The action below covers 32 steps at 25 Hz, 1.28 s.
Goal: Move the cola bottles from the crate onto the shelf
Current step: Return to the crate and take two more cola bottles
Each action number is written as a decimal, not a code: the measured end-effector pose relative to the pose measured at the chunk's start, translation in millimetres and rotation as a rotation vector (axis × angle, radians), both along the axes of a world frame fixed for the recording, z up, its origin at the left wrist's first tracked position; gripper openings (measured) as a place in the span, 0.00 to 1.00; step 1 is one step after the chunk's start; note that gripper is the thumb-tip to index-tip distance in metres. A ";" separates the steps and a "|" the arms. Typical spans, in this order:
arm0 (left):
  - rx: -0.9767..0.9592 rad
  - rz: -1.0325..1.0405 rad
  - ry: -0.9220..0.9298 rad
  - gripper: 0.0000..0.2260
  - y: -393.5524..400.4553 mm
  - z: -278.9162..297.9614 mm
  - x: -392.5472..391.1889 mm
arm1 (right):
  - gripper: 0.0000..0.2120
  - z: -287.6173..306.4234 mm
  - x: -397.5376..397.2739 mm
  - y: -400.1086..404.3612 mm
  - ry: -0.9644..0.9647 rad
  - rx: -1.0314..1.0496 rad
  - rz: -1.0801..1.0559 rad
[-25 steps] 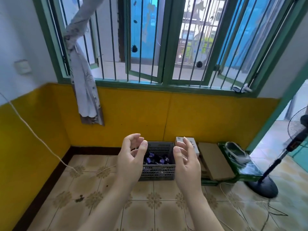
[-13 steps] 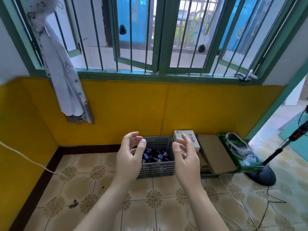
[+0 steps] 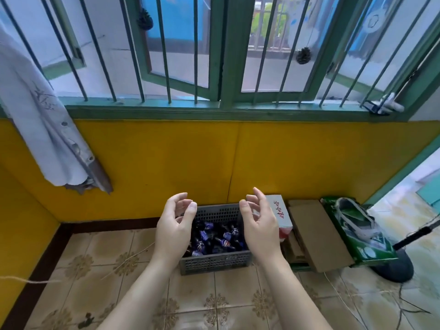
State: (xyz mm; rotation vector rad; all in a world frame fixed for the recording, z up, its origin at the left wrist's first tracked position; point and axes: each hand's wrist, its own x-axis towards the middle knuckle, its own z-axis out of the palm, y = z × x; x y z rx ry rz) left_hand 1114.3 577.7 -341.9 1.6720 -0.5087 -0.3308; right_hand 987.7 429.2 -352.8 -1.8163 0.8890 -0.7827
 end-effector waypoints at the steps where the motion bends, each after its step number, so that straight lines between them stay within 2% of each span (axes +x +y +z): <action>1: 0.013 0.004 0.008 0.13 -9.0 -4.6 11.1 | 0.29 -5.9 12.2 -10.1 0.024 0.003 0.014; 15: 0.229 -0.015 0.188 0.14 -119.7 -119.4 232.9 | 0.29 -104.4 219.9 -117.7 0.345 0.051 0.091; 20: 0.371 -0.081 0.231 0.17 -145.7 -182.6 278.2 | 0.30 -159.1 269.0 -147.0 0.473 0.035 0.129; 24: 0.465 -0.088 0.291 0.18 -168.9 -265.4 303.1 | 0.32 -245.5 299.7 -173.8 0.547 0.027 0.199; 30: 0.567 -0.100 0.353 0.24 -209.4 -433.9 320.3 | 0.35 -421.6 328.3 -202.6 0.756 -0.107 0.375; 32: 0.560 -0.103 0.366 0.22 -222.9 -488.8 325.4 | 0.36 -478.6 334.1 -211.6 0.811 -0.167 0.426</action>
